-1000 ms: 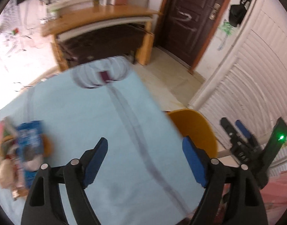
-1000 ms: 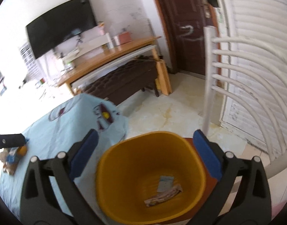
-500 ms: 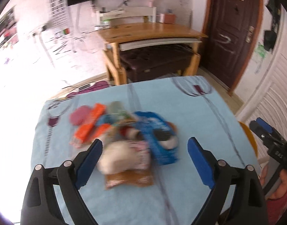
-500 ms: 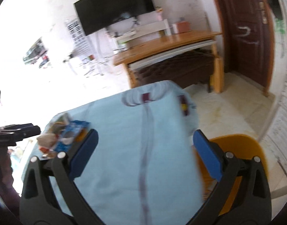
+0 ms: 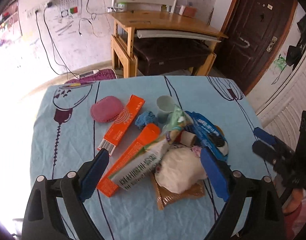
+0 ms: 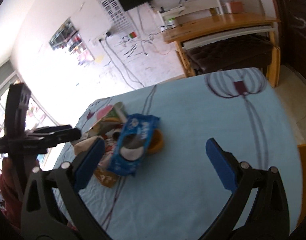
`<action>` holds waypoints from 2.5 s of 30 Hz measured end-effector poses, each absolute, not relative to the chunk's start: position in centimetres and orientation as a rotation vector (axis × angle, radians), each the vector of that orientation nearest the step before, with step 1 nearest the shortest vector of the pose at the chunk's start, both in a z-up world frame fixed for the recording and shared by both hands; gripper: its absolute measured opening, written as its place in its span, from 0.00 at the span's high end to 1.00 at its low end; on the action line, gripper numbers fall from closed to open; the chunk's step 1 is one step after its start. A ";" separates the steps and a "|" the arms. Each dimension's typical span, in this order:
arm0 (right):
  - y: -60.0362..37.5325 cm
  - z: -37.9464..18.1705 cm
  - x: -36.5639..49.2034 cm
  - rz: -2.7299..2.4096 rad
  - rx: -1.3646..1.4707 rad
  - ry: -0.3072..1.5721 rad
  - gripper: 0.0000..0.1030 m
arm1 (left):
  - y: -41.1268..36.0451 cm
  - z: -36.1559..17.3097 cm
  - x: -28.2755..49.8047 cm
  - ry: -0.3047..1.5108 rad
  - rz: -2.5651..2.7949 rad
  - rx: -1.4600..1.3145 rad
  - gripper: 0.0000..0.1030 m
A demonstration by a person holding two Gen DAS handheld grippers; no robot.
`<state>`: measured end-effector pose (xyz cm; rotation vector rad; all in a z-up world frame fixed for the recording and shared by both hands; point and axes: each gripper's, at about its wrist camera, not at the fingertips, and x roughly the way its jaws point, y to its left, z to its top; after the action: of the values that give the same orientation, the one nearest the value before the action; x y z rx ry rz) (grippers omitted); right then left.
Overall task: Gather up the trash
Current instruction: 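Move both tools back over the trash on the table, then grasp the blue cookie wrapper with the right tool while the left tool grasps the green snack bag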
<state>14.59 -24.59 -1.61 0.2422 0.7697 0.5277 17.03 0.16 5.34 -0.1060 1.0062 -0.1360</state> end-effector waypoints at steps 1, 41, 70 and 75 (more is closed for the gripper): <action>-24.1 -1.7 14.7 0.528 0.237 0.775 0.06 | 0.5 5.1 17.6 1.014 -0.158 -0.126 0.15; -19.5 -1.7 16.3 0.551 0.192 0.857 0.06 | -0.1 -0.3 22.4 1.162 -0.173 -0.024 0.55; -18.5 -1.4 18.1 0.519 0.055 0.881 0.78 | 2.6 3.4 19.1 1.040 -0.180 -0.167 0.91; -19.2 -0.4 17.3 0.537 0.069 0.837 0.83 | 2.4 4.6 18.5 1.014 -0.201 -0.175 0.91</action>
<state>17.33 -19.16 -0.36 0.0693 0.8373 0.5371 18.47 2.37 4.57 -0.1745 1.0137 -0.2009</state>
